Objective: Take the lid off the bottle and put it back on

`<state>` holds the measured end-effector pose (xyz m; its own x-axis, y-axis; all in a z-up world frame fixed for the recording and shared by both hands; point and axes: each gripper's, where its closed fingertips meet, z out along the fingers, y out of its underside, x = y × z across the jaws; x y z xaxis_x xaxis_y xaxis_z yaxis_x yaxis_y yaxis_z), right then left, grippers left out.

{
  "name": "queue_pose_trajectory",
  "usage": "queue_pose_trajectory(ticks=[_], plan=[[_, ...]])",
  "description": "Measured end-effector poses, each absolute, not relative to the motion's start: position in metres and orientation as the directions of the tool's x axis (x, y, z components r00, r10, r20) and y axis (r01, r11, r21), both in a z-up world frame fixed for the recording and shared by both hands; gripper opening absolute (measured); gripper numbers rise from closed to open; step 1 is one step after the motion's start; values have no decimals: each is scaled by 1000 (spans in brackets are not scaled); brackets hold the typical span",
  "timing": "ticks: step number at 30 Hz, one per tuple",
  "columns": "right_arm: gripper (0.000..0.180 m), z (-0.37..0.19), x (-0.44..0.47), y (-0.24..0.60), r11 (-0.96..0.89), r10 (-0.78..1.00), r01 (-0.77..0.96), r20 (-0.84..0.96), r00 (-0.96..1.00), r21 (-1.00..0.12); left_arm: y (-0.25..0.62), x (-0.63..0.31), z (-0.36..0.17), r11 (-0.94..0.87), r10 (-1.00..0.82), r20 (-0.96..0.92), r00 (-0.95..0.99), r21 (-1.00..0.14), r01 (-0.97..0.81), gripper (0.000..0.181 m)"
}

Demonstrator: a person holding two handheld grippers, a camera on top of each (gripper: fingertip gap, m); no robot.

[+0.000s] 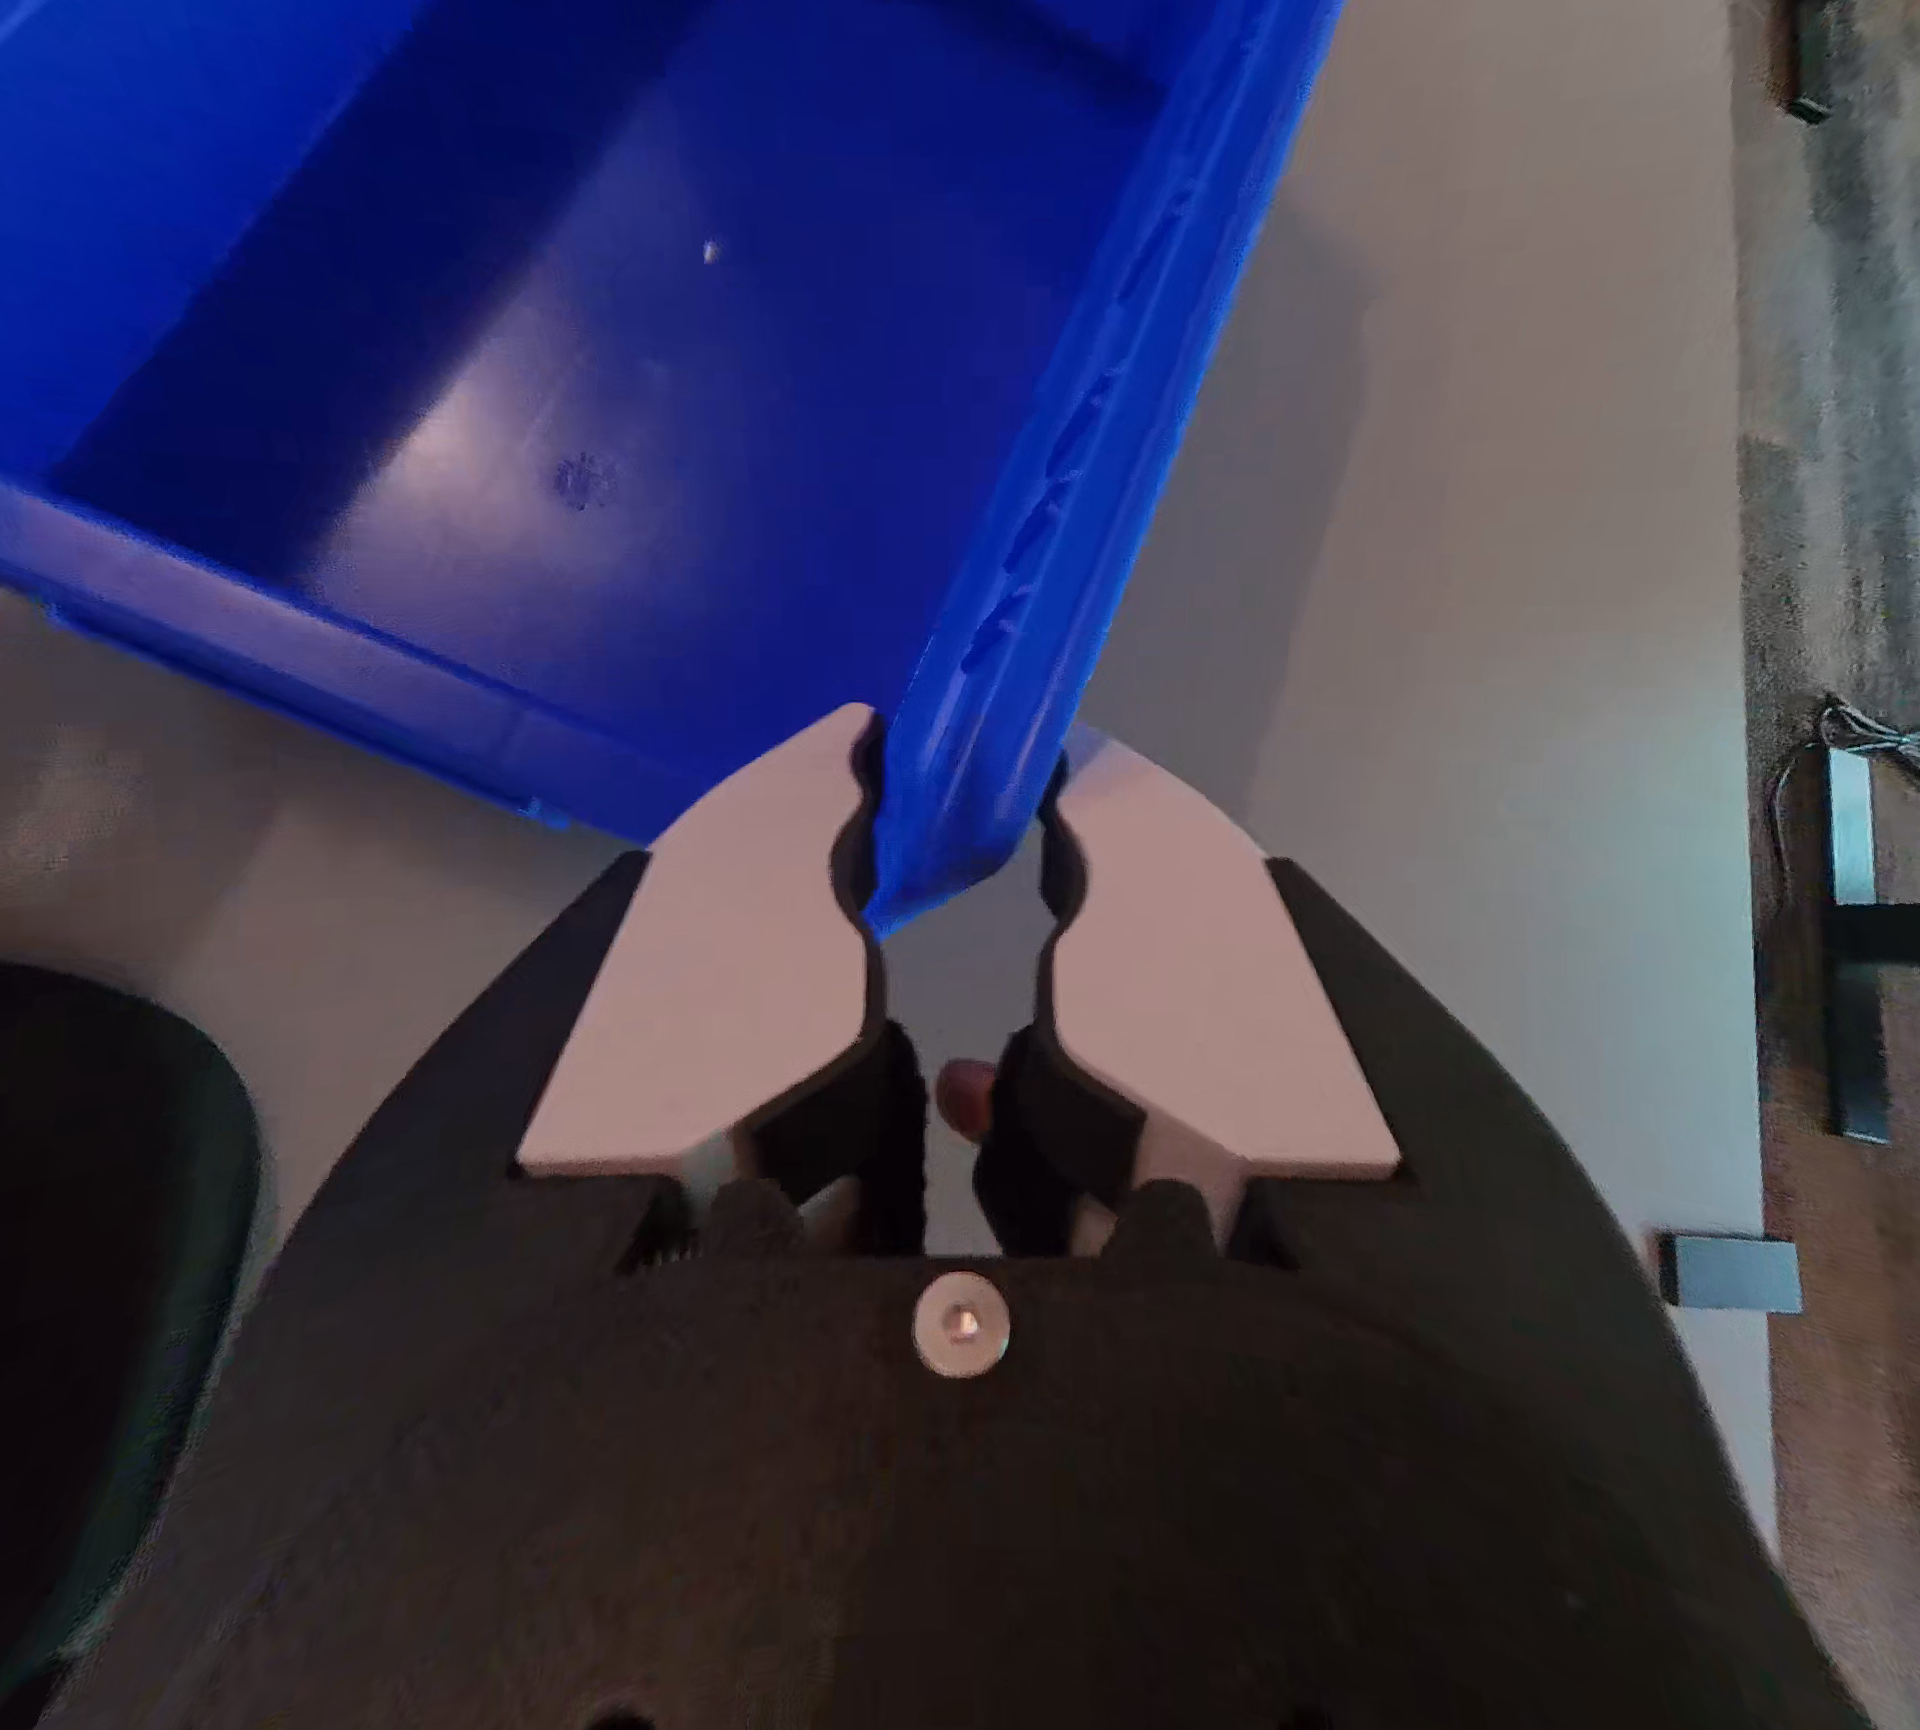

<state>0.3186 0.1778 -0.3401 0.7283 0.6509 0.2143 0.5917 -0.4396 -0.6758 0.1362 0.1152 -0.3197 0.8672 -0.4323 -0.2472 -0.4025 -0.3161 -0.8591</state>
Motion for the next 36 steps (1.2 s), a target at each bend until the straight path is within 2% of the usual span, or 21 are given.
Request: queue_pose_trajectory(ticks=[2, 4, 6, 8, 11, 13, 14, 16, 18, 20, 21, 22, 25, 27, 36], plan=[[49, -322, 317, 182, -429, 596, 517, 197, 778, -741, 101, 115, -302, -304, -362, -259, 896, -876, -375, 97], [69, -293, 311, 184, -368, 539, 454, 212, 815, -811, 76, 77, -274, -236, -230, -299, 926, -906, -351, 98], [75, -263, 280, 171, -225, 581, 414, 220, 784, -882, 42, 22, -246, -159, -30, -307, 951, -938, -307, 93], [78, -250, 228, 144, -128, 709, 373, 179, 683, -919, -3, -44, -230, -135, 196, -285, 938, -956, -262, 93], [84, -274, 157, 104, -156, 855, 404, 81, 512, -902, -74, -144, -222, -176, 514, -332, 791, -943, -282, 89], [85, -303, 128, 97, -168, 866, 491, 109, 487, -855, -101, -198, -225, -335, 610, -461, 645, -887, -318, 88], [85, -316, 120, 98, -162, 856, 537, 153, 493, -828, -111, -217, -237, -421, 615, -495, 614, -864, -276, 89], [77, -332, 112, 105, -169, 817, 576, 214, 536, -800, -114, -233, -272, -473, 580, -417, 700, -872, -128, 81], [58, -344, 114, 112, -173, 778, 629, 287, 559, -758, -112, -239, -303, -524, 536, -368, 760, -851, -42, 60], [37, -355, 130, 122, -172, 727, 726, 412, 549, -665, -106, -236, -317, -545, 488, -366, 793, -837, -51, 33], [22, -357, 131, 122, -171, 726, 734, 420, 544, -657, -105, -235, -317, -539, 492, -379, 784, -840, -68, 31], [18, -357, 136, 124, -181, 705, 738, 437, 559, -650, -105, -235, -317, -552, 489, -408, 771, -829, -89, 30], [10, -357, 151, 131, -199, 650, 751, 488, 582, -630, -104, -234, -317, -566, 466, -431, 773, -817, -114, 29], [8, -358, 156, 132, -224, 645, 728, 461, 610, -648, -102, -230, -317, -560, 438, -435, 787, -817, -139, 28], [8, -358, 170, 135, -299, 598, 685, 429, 677, -665, -94, -216, -316, -537, 357, -446, 821, -817, -211, 20]])
